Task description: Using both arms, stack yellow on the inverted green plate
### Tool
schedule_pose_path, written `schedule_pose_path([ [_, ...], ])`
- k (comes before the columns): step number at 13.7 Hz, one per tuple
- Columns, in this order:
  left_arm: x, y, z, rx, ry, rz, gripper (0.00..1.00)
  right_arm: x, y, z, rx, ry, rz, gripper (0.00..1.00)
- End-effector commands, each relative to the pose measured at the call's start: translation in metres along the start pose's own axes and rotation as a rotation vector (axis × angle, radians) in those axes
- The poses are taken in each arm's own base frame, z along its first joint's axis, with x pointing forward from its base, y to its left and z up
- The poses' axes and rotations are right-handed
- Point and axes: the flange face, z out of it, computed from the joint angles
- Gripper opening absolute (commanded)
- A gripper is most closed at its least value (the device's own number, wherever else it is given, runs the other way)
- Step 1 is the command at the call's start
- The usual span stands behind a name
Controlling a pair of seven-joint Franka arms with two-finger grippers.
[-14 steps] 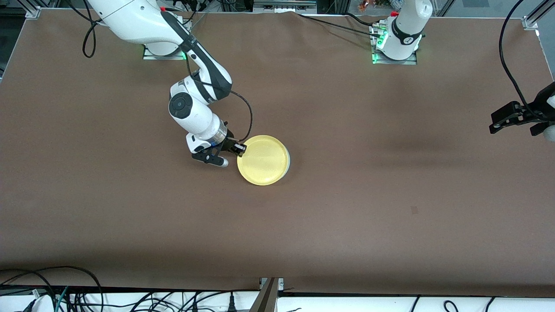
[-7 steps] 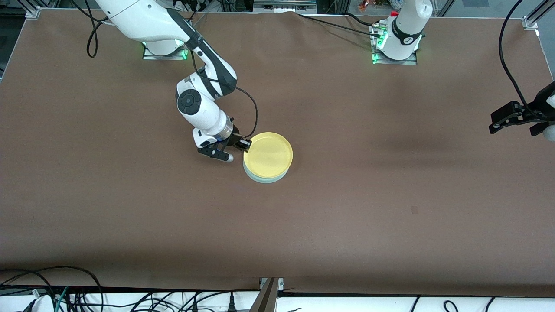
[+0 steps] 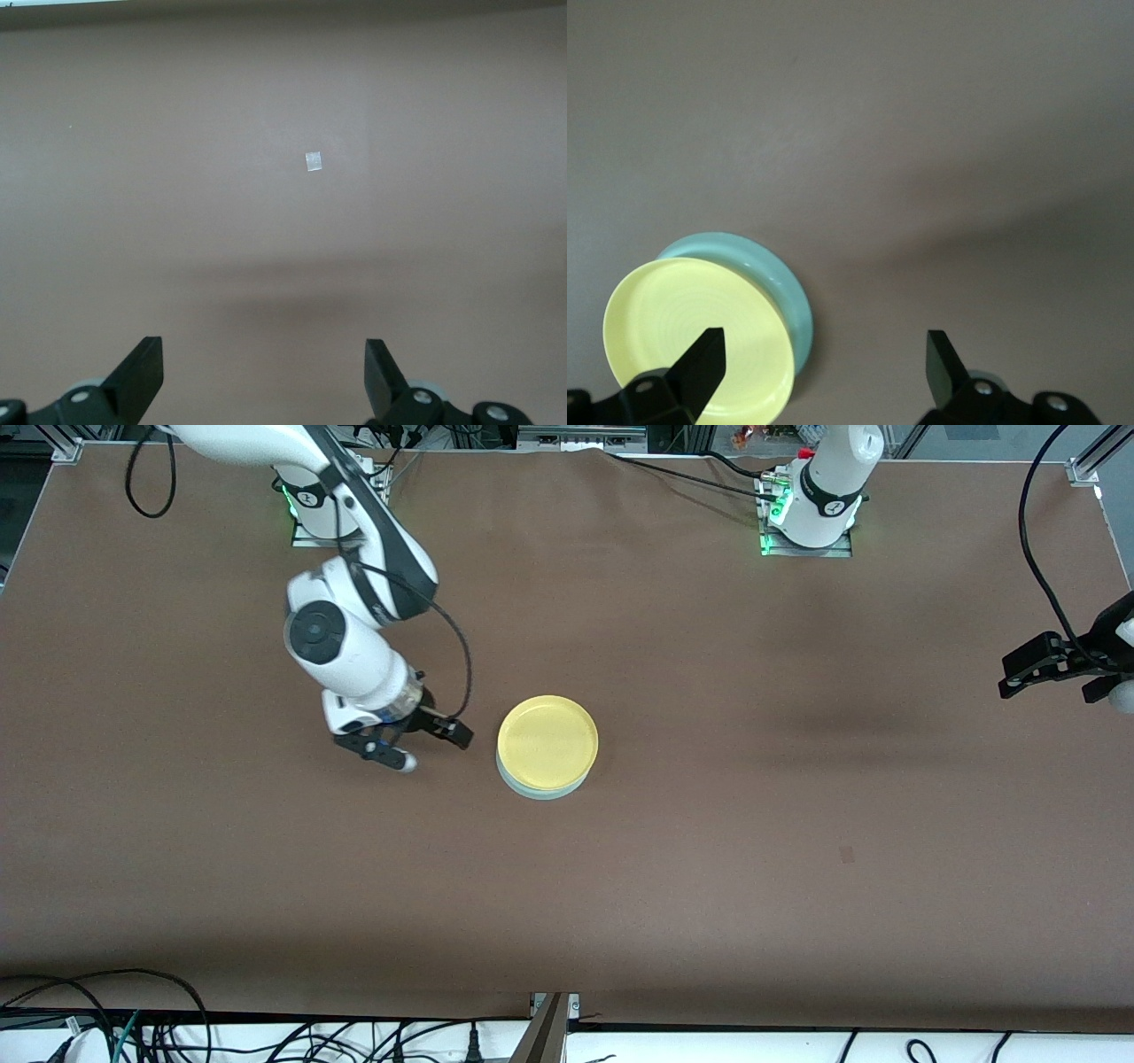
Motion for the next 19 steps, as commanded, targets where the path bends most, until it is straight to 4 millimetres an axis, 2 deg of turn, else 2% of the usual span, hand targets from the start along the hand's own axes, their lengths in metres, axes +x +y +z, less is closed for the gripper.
schedule_pose_path([
  [1,0.004,0.001,-0.005,0.014,0.002,0.024,1.00,0.040,0.015,-0.067,-0.109,0.061,-0.071,1.00],
  [3,0.004,0.002,-0.005,0.014,0.002,0.025,1.00,0.060,0.036,-0.097,-0.170,0.066,-0.176,1.00],
  [6,0.004,0.005,-0.005,0.013,0.002,0.028,1.00,0.089,0.095,-0.157,-0.210,0.041,-0.199,1.00],
  [10,0.004,0.005,-0.005,0.013,0.002,0.027,1.00,0.106,0.172,-0.215,-0.192,-0.003,-0.334,1.00],
  [11,0.004,0.005,-0.004,0.013,0.001,0.027,1.00,0.106,0.193,-0.234,-0.147,-0.018,-0.336,1.00],
  [12,0.005,0.007,-0.004,0.013,0.001,0.030,1.00,0.103,0.210,-0.244,-0.116,-0.051,-0.345,1.00],
  [13,0.005,0.009,-0.004,0.011,0.001,0.033,1.00,0.100,0.240,-0.263,-0.093,-0.045,-0.361,1.00],
  [15,0.006,0.015,-0.008,0.014,0.009,0.040,1.00,0.090,0.262,-0.277,-0.094,-0.032,-0.385,1.00],
  [16,0.006,0.015,-0.009,0.014,0.012,0.040,1.00,0.089,0.276,-0.276,-0.094,-0.031,-0.372,1.00],
  [19,0.006,0.014,-0.009,0.014,0.012,0.039,1.00,0.095,0.292,-0.278,-0.145,-0.007,-0.414,1.00],
])
